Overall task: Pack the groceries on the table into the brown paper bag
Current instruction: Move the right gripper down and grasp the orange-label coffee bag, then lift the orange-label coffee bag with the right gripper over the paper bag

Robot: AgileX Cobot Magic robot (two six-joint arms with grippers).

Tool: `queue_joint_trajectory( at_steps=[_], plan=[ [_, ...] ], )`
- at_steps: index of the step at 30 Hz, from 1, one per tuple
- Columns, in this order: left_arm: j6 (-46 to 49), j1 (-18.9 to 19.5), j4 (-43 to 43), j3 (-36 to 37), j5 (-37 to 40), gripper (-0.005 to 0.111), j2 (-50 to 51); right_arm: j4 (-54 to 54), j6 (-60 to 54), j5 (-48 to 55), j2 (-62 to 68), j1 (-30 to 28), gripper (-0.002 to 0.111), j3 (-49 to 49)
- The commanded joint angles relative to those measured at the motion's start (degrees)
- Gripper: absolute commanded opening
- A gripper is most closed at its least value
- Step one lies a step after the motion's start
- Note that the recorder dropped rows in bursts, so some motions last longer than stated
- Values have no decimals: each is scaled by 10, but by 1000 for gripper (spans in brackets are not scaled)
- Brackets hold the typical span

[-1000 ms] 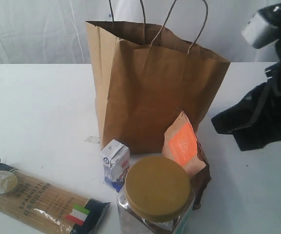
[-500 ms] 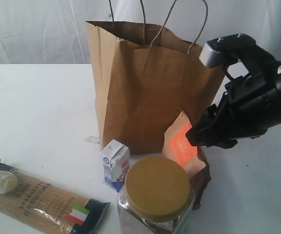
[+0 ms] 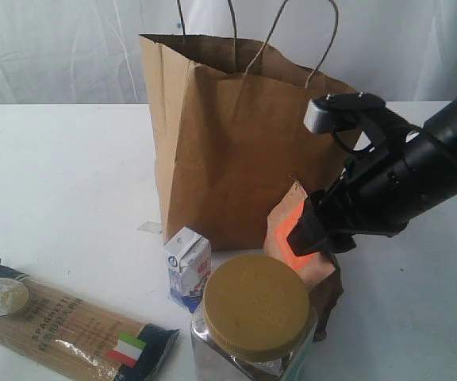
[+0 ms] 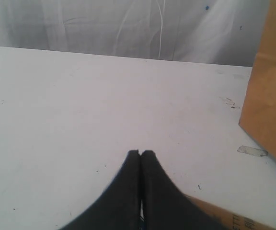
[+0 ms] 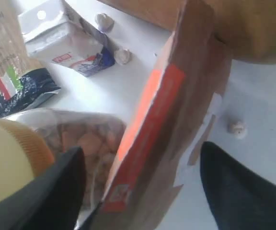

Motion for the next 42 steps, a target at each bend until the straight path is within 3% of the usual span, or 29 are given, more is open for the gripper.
queue_joint_trajectory(
  at_steps=[1, 6, 13, 16, 18, 19, 21, 28, 42],
  plan=[
    [-1, 0, -2, 3, -7, 0, -3, -1, 13, -14, 37, 1, 63, -1],
    [-1, 0, -2, 3, -7, 0, -3, -1, 13, -16, 73, 1, 63, -1],
    [-1, 0, -2, 3, -7, 0, -3, -3, 13, -28, 94, 1, 50, -1],
    [-1, 0, -2, 3, -7, 0, -3, -3, 13, -33, 95, 1, 37, -1],
    [-1, 0, -2, 3, -7, 0, -3, -3, 13, -41, 91, 1, 23, -1],
    [-1, 0, -2, 3, -7, 0, -3, -3, 13, -49, 84, 1, 10, -1],
    [-1, 0, -2, 3, -7, 0, -3, -3, 13, -65, 60, 1, 0, -1],
    [-1, 0, -2, 3, -7, 0, -3, -9, 13, -40, -81, 1, 0, -1],
    [-1, 0, -2, 3, -7, 0, -3, 129, -48, -47, -305, 1, 0, -64]
  ],
)
